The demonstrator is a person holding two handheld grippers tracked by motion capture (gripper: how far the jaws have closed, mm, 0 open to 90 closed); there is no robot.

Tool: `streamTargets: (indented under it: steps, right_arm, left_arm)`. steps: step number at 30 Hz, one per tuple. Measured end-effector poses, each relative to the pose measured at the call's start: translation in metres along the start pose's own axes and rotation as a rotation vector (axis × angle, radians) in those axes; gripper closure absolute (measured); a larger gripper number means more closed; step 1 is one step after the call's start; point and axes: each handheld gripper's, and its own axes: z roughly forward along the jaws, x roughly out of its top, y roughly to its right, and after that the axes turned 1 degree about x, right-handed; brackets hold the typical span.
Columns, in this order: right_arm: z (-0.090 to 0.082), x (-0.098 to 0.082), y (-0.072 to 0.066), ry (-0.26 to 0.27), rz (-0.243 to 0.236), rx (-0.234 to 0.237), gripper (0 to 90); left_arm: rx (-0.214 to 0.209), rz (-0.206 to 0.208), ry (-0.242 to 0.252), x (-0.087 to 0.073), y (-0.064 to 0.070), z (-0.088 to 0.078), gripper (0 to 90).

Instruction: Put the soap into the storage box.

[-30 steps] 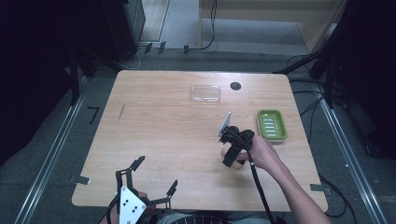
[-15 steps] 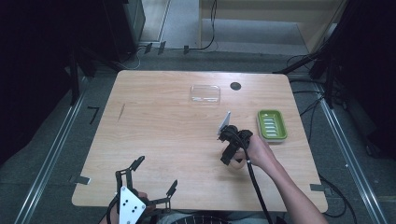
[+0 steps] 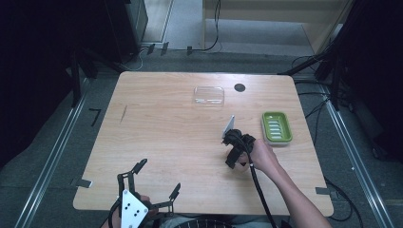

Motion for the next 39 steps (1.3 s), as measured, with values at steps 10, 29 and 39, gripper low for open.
streamTargets:
  steps: [10, 29, 39]
  right_arm:
    - [0.0007, -0.0005, 0.0, 0.0, 0.014, 0.008, 26.1]
    - [0.0001, -0.0018, -0.0018, 0.001, 0.005, -0.005, 33.2]
    - [-0.0063, -0.0031, -0.001, 0.01, -0.007, -0.012, 33.3]
  left_arm:
    - [0.002, 0.001, 0.0, 0.0001, 0.0003, -0.0003, 0.0]
    - [0.002, 0.002, -0.001, 0.0002, 0.0004, -0.0005, 0.0]
    - [0.002, 0.001, 0.0, 0.0001, 0.0004, -0.0001, 0.0]
